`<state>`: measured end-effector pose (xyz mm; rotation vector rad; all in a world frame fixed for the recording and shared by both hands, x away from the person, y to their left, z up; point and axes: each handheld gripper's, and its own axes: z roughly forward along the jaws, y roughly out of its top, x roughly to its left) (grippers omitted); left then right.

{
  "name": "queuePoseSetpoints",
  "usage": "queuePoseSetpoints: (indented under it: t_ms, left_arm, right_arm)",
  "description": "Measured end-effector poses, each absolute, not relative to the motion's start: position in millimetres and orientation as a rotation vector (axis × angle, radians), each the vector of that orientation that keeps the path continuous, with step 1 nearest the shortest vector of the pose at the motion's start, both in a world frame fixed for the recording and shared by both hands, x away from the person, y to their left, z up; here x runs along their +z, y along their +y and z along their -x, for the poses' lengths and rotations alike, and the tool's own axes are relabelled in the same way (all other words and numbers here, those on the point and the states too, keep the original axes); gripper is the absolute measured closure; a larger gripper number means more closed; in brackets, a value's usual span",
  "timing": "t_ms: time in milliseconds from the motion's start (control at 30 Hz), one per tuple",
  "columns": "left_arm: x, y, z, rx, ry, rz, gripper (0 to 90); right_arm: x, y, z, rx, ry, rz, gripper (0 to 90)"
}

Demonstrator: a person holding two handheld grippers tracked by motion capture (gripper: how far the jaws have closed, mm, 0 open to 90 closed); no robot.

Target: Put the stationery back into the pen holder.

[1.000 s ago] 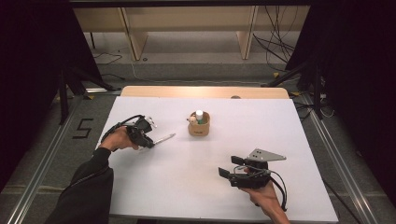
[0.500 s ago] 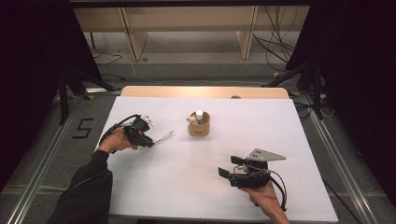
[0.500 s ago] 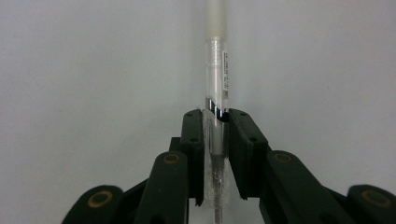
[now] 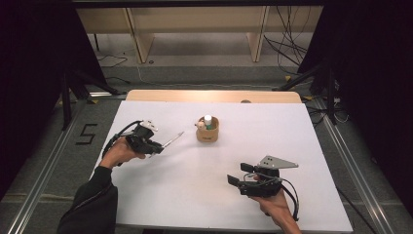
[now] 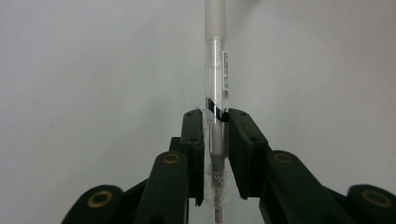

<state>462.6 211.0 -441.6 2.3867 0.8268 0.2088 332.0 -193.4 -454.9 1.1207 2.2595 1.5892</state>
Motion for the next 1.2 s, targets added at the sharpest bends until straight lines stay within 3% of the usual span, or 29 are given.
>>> queuePoseSetpoints:
  t_ms: [533, 1200]
  left_arm:
    - [-432.5, 196.2, -419.4, 0.286, 0.887, -2.156, 76.2]
    - [-444.6, 172.0, -377.3, 0.252, 0.844, -1.951, 76.2]
  right_arm:
    - [-454.8, -191.4, -330.6, 1.631, 2.248, -1.147, 27.3]
    - [-453.9, -190.9, -330.3, 1.67, 2.232, -1.176, 27.5]
